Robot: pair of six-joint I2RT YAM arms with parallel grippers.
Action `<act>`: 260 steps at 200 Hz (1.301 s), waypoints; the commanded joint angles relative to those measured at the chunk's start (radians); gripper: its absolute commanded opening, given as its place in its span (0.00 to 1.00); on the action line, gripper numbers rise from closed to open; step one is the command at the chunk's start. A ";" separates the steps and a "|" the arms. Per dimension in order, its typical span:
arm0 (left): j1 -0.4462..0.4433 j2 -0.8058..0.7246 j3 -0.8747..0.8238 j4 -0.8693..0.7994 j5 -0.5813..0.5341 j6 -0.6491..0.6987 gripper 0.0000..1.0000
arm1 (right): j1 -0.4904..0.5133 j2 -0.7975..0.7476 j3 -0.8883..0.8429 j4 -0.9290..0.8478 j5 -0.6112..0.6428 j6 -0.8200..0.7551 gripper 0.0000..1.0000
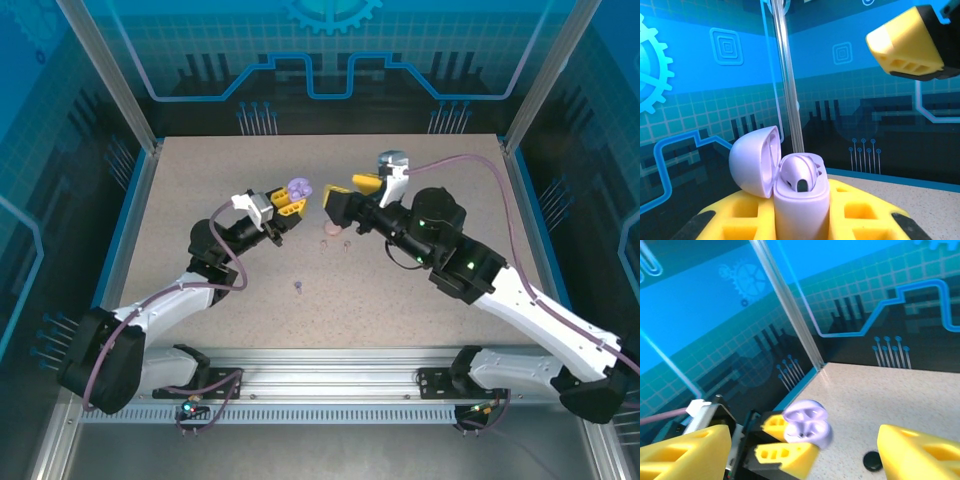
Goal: Insert the wireless bluetooth earbuds into the charging case
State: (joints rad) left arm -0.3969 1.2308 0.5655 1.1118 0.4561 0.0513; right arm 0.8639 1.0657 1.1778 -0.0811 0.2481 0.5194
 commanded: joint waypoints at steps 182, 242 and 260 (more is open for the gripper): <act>0.061 -0.188 -0.114 -0.013 -0.270 -0.158 0.00 | 0.172 0.740 0.100 -0.439 0.161 0.327 0.65; 0.083 -0.220 -0.105 -0.044 -0.264 -0.164 0.00 | 0.202 0.880 0.210 -0.461 0.157 0.343 0.60; 0.084 -0.220 -0.103 -0.041 -0.249 -0.167 0.00 | 0.204 0.893 0.223 -0.463 0.158 0.340 0.60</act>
State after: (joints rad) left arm -0.3225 1.0264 0.4564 1.0542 0.2024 -0.0898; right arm 1.0550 1.9327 1.3617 -0.5095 0.3862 0.8394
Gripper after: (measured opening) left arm 0.223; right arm 0.600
